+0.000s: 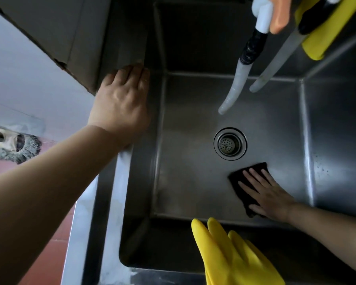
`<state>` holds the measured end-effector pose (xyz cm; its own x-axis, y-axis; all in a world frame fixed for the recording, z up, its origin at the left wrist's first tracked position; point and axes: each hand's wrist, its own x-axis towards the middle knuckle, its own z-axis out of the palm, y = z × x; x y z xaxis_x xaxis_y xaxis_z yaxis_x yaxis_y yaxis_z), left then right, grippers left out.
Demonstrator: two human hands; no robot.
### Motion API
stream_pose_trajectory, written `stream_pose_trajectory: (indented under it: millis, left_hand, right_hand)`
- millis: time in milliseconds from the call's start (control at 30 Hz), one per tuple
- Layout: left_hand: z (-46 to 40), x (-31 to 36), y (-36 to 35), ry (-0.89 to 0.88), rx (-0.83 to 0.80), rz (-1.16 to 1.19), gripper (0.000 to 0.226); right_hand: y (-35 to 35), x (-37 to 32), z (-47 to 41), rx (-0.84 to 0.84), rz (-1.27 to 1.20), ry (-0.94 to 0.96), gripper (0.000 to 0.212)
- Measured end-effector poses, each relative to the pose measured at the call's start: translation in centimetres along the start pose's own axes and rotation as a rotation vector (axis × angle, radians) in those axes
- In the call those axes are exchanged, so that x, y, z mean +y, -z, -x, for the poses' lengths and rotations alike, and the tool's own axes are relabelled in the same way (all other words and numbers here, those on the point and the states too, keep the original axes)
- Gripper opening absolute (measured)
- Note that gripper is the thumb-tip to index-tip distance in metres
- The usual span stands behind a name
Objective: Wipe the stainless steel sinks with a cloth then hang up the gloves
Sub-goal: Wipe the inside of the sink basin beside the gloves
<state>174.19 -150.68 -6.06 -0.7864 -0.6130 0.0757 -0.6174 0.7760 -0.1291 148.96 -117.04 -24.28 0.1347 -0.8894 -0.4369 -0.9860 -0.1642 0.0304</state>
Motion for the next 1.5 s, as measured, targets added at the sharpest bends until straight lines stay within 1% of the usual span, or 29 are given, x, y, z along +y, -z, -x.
stream_pose_trajectory:
  millis: [133, 200, 300, 367, 467, 567, 633, 767, 833, 900, 933, 967, 1000, 1033, 1067, 1100, 1267, 1367, 1500]
  left_hand:
    - [0.3, 0.1, 0.1, 0.008, 0.027, 0.007, 0.057]
    - [0.3, 0.4, 0.0, -0.002, 0.056, 0.023, 0.056]
    - [0.4, 0.7, -0.1, -0.043, 0.107, 0.002, 0.050]
    - [0.4, 0.9, -0.2, -0.084, 0.122, -0.031, 0.043]
    - [0.3, 1.3, -0.3, -0.158, 0.127, -0.069, 0.034]
    - [0.0, 2.8, -0.4, -0.249, 0.151, -0.111, 0.027]
    - [-0.2, 4.8, -0.8, -0.258, 0.083, -0.072, 0.024]
    - [0.1, 9.9, -3.7, -0.164, -0.195, 0.005, 0.014]
    - [0.4, 12.0, -5.7, -0.108, -0.320, 0.073, 0.017]
    - [1.1, 13.4, -8.2, -0.089, -0.435, 0.088, 0.028]
    - [1.4, 13.7, -9.3, -0.083, -0.465, 0.068, 0.036]
    - [1.8, 14.0, -10.2, -0.072, -0.484, 0.066, 0.048]
    - [2.3, 14.1, -11.4, -0.067, -0.553, 0.073, 0.061]
    - [2.9, 14.1, -12.5, -0.069, -0.631, 0.081, 0.070]
    - [3.4, 14.2, -13.2, -0.061, -0.710, 0.078, 0.073]
    - [3.8, 14.3, -13.9, -0.055, -0.737, 0.080, 0.074]
    - [4.4, 14.8, -15.6, -0.015, -0.701, 0.167, 0.069]
    - [4.4, 14.7, -15.9, 0.007, -0.696, 0.219, 0.063]
    - [4.6, 14.2, -16.1, 0.017, -0.662, 0.283, 0.061]
  right_hand:
    - [1.9, -1.9, -4.8, 0.070, -0.011, 0.163, 0.083]
    - [2.7, -3.9, -8.6, 0.085, 0.002, 0.175, 0.077]
    - [3.9, -6.1, -15.3, 0.135, -0.065, 0.139, 0.067]
    - [5.1, -6.0, -19.5, 0.177, -0.128, 0.065, 0.065]
    - [6.5, -4.0, -23.9, 0.204, -0.163, -0.037, 0.064]
    - [6.9, -0.2, -24.3, 0.228, -0.260, -0.111, 0.062]
    - [6.4, 2.7, -22.9, 0.241, -0.327, -0.189, 0.062]
    - [4.7, 8.1, -18.6, 0.200, -0.230, -0.332, 0.064]
    - [3.6, 10.4, -16.2, 0.192, -0.260, -0.425, 0.064]
    - [2.6, 12.3, -14.2, 0.181, -0.275, -0.525, 0.065]
    - [2.3, 12.9, -13.6, 0.171, -0.273, -0.564, 0.065]
    - [2.1, 13.2, -13.3, 0.164, -0.269, -0.591, 0.065]
    - [2.1, 13.2, -13.4, 0.158, -0.264, -0.608, 0.065]
    - [2.1, 13.0, -13.6, 0.154, -0.256, -0.618, 0.064]
    - [2.2, 12.6, -14.0, 0.155, -0.249, -0.624, 0.064]
    - [2.4, 12.2, -14.5, 0.166, -0.242, -0.619, 0.064]
    - [4.7, 8.5, -20.3, 0.264, -0.215, -0.492, 0.063]
    - [6.7, 5.2, -24.9, 0.269, -0.270, -0.384, 0.066]
    - [8.8, 1.9, -30.7, 0.252, -0.281, -0.246, 0.062]
